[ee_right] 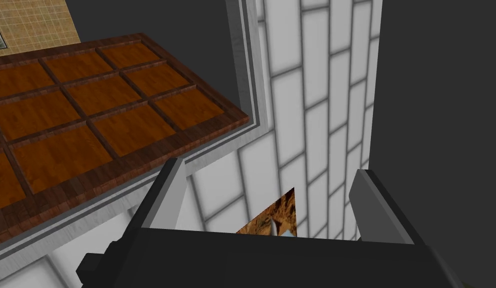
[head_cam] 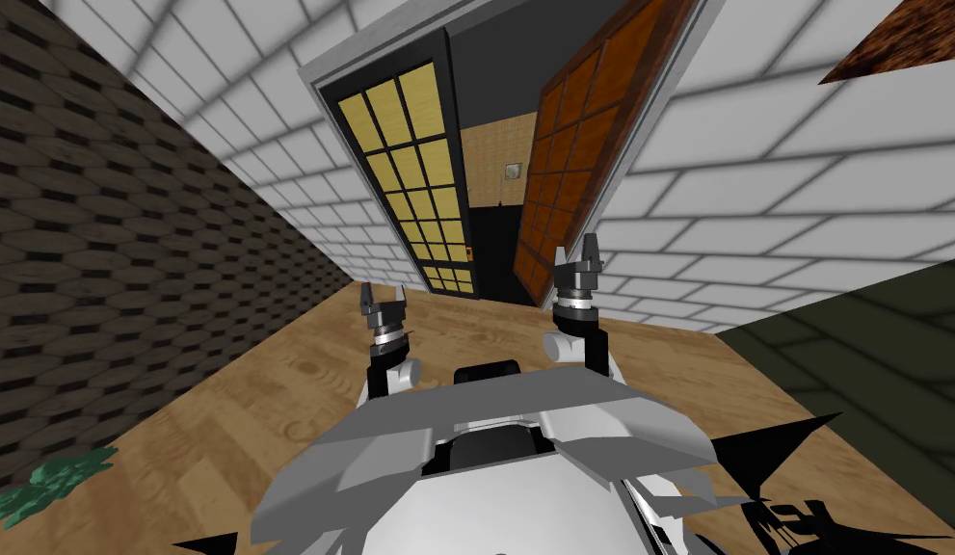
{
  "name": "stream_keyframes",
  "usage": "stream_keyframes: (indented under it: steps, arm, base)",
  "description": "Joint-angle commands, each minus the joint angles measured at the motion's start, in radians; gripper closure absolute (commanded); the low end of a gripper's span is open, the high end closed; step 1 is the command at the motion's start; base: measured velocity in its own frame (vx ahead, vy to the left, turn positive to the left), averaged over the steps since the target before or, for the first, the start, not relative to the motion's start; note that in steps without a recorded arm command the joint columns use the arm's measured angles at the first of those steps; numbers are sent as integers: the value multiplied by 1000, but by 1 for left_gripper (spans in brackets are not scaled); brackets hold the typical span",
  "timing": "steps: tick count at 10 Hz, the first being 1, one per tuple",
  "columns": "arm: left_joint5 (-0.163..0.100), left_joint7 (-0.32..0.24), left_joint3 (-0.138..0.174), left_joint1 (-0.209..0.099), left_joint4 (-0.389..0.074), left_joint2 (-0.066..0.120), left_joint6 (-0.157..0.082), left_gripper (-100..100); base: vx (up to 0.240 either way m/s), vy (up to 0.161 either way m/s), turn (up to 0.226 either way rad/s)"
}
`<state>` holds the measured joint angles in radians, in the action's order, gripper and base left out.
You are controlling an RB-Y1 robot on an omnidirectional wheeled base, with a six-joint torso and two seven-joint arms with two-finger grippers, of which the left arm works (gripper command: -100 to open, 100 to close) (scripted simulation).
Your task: Push the door open
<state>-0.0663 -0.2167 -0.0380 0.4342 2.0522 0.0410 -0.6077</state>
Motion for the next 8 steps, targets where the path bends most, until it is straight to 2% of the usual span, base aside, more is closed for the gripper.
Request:
stream_keyframes:
  steps: [1, 8]
  arm:
    - [-4, -45, -18, -13, -41, 7, -6, -100]
    - [-20, -178, -69, -51, -164, 27, -24, -100]
  base:
    - [123, -3, -5]
    - [110, 2, -3]
